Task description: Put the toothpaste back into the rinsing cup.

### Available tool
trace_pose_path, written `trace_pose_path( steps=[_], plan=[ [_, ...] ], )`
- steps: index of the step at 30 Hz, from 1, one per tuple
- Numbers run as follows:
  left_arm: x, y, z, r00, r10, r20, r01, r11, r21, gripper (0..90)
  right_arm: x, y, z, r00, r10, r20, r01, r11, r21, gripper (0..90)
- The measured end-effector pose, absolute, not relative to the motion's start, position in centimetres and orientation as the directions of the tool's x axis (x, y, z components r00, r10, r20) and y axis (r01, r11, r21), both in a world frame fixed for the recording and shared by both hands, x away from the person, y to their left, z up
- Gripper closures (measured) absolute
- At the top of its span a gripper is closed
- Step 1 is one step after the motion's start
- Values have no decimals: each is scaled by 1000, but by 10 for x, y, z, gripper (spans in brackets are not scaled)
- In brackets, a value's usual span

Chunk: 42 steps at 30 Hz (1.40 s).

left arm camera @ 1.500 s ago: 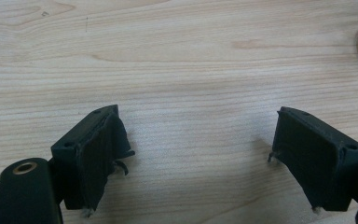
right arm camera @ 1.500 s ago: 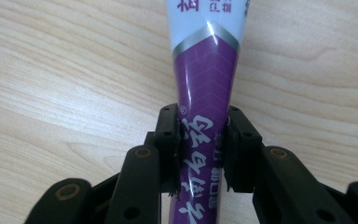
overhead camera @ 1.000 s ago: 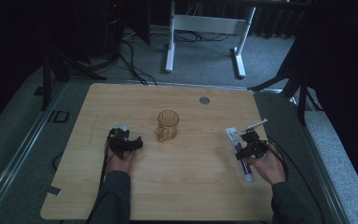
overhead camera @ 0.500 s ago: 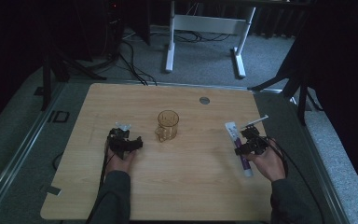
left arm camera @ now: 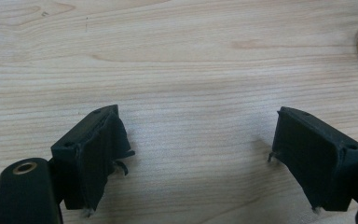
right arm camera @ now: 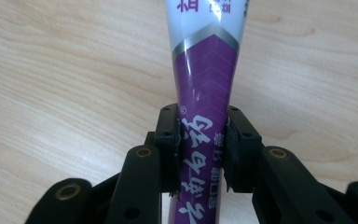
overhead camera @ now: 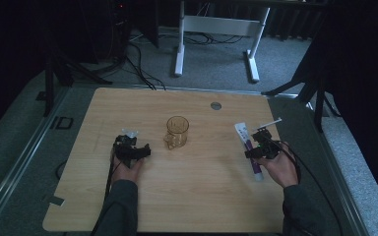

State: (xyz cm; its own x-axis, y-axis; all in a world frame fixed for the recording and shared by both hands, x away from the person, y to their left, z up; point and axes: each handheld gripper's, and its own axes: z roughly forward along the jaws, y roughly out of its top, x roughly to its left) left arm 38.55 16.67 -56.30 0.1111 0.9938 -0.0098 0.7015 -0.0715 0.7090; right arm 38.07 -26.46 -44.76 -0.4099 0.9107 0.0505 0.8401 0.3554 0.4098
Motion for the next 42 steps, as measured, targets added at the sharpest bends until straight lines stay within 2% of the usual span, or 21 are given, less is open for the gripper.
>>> trace_pose_path(
  steps=[18,26,42],
  plan=[
    [385,167,-563,112,994,-10,702,-72,709,154,388,-260,-436,-414,910,35,794,342,503,709],
    [385,167,-563,111,994,-10,701,-71,709,154,393,-251,-430,-423,905,44,749,322,579,709],
    [386,167,-563,110,994,-10,701,-71,710,155,402,-236,-418,-421,906,35,719,310,622,711]
  ],
)
